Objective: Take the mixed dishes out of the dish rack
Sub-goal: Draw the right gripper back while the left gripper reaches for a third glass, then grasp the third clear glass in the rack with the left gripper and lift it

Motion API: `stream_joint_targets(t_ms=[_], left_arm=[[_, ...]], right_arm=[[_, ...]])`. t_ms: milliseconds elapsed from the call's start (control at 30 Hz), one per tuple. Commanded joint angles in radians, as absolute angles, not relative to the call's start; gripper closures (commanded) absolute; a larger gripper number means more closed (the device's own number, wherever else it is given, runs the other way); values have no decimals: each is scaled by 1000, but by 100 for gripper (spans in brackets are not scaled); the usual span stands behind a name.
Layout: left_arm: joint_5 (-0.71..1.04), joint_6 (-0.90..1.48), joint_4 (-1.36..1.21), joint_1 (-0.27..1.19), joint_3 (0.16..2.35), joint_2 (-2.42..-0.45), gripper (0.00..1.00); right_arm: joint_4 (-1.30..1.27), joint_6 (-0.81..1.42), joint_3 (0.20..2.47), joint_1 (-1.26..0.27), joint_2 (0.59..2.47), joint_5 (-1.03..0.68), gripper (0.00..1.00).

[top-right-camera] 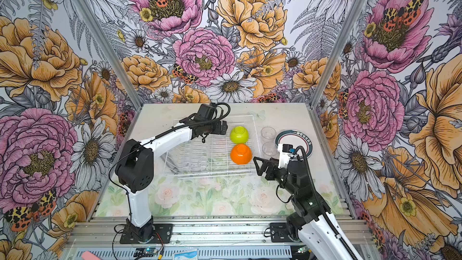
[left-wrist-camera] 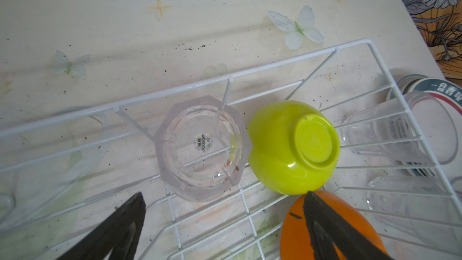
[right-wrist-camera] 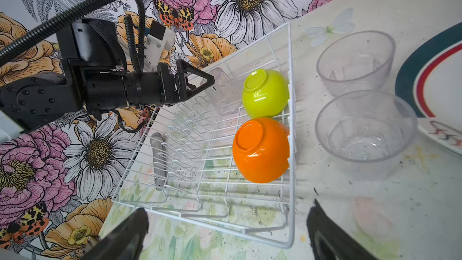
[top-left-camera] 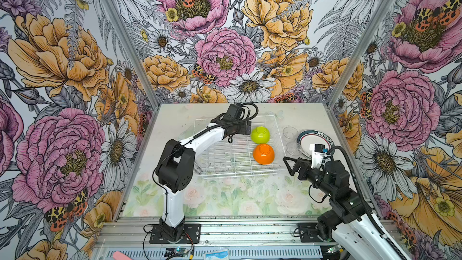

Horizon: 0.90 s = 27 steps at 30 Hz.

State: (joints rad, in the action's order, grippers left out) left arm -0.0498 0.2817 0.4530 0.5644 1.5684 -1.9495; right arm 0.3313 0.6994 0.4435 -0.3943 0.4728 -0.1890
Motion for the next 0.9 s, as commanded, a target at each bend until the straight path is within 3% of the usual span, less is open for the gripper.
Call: stream_joint_targets(t_ms=[0, 533, 867], left_arm=[[-80, 254, 479, 554, 1612, -1992, 1], [-144, 253, 510, 546, 1722, -2110, 2], [-200, 254, 509, 551, 1750, -2150, 22]], right_arm=[[307, 722, 426, -403, 458, -202, 1], [309, 735, 376, -403, 418, -269, 0], [310, 755, 352, -403, 410, -255, 0]])
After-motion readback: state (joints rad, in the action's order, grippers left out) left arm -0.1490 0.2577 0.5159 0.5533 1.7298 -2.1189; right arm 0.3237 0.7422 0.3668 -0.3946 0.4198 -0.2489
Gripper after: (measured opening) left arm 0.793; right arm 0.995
